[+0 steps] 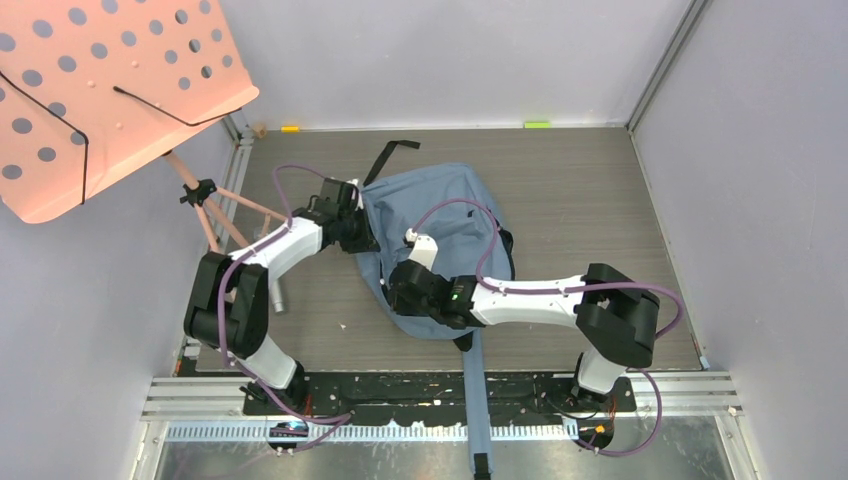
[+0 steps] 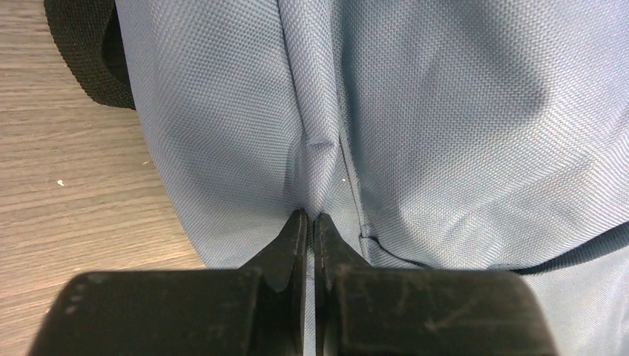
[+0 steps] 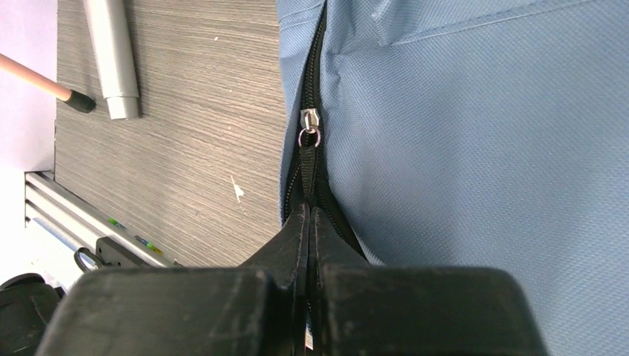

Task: Pack the student bag
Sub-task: Zip the student bag at the center of the board.

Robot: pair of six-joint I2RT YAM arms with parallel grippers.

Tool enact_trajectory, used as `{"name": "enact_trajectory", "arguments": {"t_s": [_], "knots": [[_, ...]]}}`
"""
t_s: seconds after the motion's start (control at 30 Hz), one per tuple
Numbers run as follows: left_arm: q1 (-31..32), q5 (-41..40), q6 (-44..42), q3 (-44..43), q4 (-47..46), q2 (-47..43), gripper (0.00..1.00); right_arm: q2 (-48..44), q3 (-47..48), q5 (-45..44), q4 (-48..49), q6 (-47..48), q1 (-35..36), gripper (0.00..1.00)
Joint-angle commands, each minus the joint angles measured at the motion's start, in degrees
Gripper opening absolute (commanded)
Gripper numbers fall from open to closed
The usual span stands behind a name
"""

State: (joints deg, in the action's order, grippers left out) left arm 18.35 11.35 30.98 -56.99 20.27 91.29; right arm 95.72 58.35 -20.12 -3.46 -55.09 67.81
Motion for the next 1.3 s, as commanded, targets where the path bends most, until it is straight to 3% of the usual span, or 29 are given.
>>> {"name": "enact_trajectory", "arguments": {"t_s": [0.0,0.4,0.73,1.23,1.27], "knots": [[-0.2,-1.0,-0.5,-0.3,-4.8,-1.7,0.0,-3.3,2.6,-1.3,-2.5,0.9,0.8,0.01],[-4.2,4.5,-0.4,-0.2,-13.2,-3.6,0.0,-10.5,2.3,-0.4,-10.6,-0.2,1.2,0.01],[-5.9,7.7,-3.6,-6.3,-20.7,3.2,0.0,-13.7,0.6,4.5,-17.1,0.4,1.5,0.01],[-5.9,12.4,-4.9,-20.8,-24.2,15.8,0.0,-17.8,-0.8,-0.8,-24.2,1.1,2.4,0.01],[-6.0,12.4,-4.7,-20.8,-23.9,15.5,0.05,-17.5,-0.7,-0.9,-24.1,1.2,2.4,0.01]]}}
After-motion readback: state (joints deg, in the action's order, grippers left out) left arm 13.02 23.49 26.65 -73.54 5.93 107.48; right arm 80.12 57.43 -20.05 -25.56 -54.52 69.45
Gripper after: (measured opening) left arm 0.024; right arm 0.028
